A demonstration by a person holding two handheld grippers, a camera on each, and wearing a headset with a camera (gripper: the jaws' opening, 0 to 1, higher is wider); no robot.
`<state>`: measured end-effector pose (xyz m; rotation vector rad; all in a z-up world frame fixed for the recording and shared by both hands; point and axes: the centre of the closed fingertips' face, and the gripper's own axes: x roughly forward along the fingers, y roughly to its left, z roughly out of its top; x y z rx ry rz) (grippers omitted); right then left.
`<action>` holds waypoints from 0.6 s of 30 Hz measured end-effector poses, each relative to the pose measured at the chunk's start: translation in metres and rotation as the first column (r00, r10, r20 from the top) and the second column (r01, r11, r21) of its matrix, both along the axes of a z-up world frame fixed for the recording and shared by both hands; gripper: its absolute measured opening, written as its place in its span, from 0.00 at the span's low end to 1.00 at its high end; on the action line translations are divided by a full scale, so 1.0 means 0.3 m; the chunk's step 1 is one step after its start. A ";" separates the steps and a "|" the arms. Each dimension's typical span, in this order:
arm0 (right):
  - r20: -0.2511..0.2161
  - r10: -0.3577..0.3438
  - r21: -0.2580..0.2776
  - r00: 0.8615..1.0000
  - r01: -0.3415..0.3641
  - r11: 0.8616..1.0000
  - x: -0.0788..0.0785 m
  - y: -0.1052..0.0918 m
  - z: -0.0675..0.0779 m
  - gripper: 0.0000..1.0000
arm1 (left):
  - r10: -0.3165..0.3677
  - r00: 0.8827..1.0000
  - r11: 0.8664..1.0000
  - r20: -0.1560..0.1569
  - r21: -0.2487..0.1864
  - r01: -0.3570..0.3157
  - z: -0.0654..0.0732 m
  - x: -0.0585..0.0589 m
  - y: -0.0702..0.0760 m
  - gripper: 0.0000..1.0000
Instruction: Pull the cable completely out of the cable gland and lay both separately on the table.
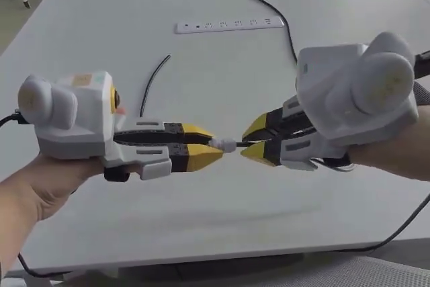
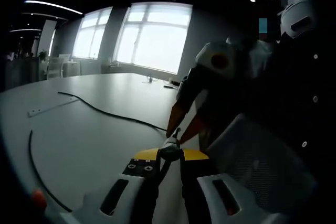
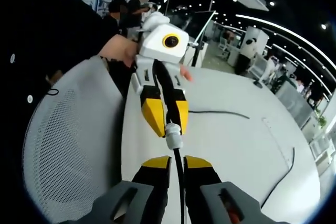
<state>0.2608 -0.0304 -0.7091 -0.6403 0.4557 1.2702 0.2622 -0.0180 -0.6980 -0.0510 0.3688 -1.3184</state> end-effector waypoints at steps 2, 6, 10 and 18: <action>0.009 0.004 -0.013 1.000 -0.004 1.000 0.000 -0.003 -0.006 0.02 | -0.001 1.000 1.000 0.000 0.000 0.001 0.001 -0.001 -0.001 0.15; 0.003 -0.010 -0.017 1.000 0.010 1.000 -0.002 -0.008 -0.009 0.00 | -0.001 1.000 1.000 -0.001 0.002 0.001 -0.002 -0.004 -0.003 0.15; -0.009 -0.028 -0.009 1.000 0.028 1.000 -0.003 -0.010 -0.008 0.00 | 0.000 1.000 1.000 -0.001 0.000 0.000 -0.003 -0.002 -0.003 0.15; -0.026 -0.072 0.011 0.997 0.072 0.997 0.010 -0.047 -0.006 0.00 | 0.014 1.000 1.000 0.002 -0.011 -0.014 0.001 0.006 0.010 0.15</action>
